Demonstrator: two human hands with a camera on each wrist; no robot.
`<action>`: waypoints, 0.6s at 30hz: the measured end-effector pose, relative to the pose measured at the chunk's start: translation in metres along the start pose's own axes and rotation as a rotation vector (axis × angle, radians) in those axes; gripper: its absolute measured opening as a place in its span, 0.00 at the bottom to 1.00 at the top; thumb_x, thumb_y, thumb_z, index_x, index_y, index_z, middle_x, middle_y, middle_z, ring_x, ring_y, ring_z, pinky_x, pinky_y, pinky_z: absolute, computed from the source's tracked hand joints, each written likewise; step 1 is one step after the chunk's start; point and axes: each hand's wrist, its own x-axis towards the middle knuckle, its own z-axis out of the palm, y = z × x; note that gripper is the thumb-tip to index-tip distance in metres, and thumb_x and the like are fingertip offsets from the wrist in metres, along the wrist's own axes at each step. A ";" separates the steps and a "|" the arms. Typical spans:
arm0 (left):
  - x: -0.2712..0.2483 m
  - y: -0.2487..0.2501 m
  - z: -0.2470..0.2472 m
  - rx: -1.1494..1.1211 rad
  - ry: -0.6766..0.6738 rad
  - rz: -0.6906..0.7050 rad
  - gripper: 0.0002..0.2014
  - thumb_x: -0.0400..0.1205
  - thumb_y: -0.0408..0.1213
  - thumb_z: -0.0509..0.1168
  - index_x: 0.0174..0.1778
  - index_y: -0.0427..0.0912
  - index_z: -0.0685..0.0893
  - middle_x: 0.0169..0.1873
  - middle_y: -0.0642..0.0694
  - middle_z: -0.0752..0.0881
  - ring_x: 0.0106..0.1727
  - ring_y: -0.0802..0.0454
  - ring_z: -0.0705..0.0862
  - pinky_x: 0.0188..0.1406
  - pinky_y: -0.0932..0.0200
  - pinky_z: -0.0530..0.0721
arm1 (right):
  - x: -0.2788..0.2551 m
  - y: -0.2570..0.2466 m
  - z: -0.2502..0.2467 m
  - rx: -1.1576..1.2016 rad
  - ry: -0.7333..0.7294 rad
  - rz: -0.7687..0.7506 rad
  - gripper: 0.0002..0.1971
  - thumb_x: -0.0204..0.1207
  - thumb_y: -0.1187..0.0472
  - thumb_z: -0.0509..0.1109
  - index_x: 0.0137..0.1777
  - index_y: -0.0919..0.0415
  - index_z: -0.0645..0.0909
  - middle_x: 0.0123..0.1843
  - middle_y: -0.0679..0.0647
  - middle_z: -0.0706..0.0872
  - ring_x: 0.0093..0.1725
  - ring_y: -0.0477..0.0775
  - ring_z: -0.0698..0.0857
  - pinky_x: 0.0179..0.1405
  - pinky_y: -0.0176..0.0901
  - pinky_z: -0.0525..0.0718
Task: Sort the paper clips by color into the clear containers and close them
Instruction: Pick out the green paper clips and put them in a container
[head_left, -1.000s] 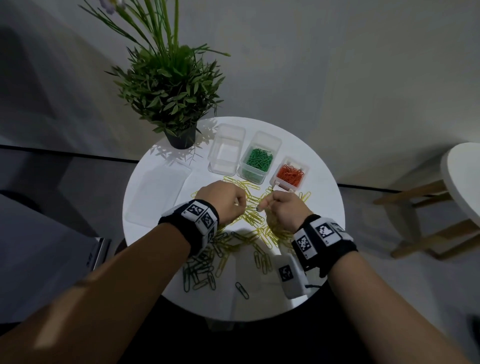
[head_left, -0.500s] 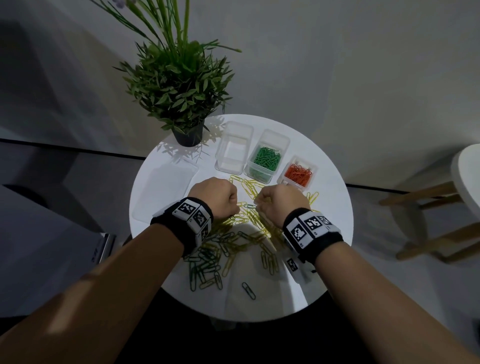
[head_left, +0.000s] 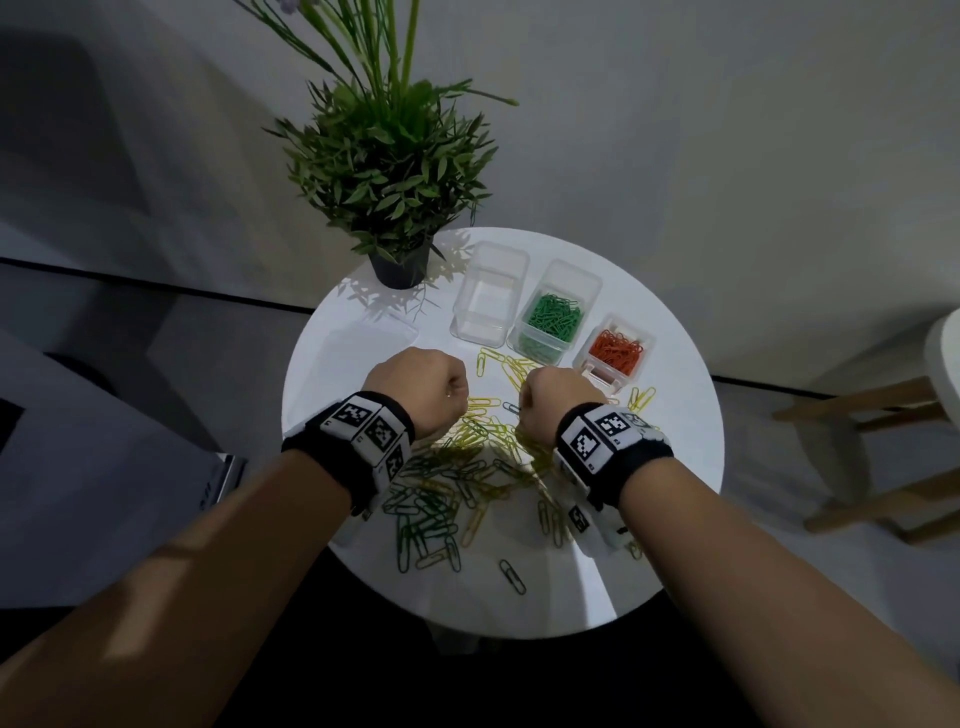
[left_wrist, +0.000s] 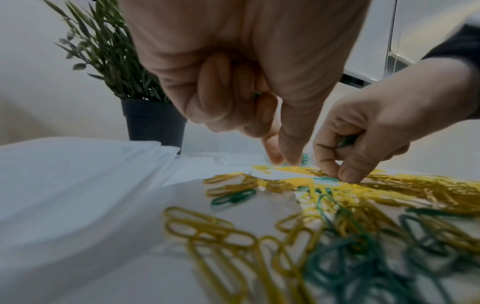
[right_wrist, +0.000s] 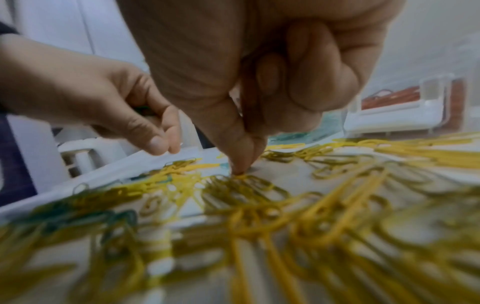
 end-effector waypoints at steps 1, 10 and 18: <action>-0.004 -0.001 0.000 -0.003 -0.001 0.000 0.03 0.78 0.43 0.66 0.42 0.53 0.86 0.44 0.55 0.86 0.52 0.50 0.82 0.43 0.59 0.77 | 0.002 -0.001 0.000 0.010 -0.027 0.001 0.08 0.67 0.64 0.68 0.45 0.58 0.85 0.45 0.55 0.88 0.44 0.58 0.86 0.44 0.49 0.89; -0.029 -0.006 0.006 0.006 -0.001 -0.016 0.05 0.79 0.45 0.66 0.45 0.53 0.87 0.38 0.56 0.80 0.52 0.51 0.82 0.44 0.59 0.76 | 0.004 -0.002 -0.004 -0.060 -0.101 -0.065 0.06 0.72 0.59 0.66 0.43 0.60 0.83 0.42 0.55 0.86 0.43 0.59 0.86 0.36 0.43 0.83; -0.021 -0.004 0.010 0.109 -0.042 -0.038 0.04 0.74 0.44 0.66 0.37 0.48 0.83 0.40 0.52 0.86 0.46 0.48 0.83 0.40 0.60 0.77 | -0.020 0.003 -0.010 -0.124 0.025 -0.205 0.15 0.82 0.51 0.55 0.46 0.57 0.80 0.48 0.53 0.83 0.53 0.60 0.81 0.46 0.47 0.78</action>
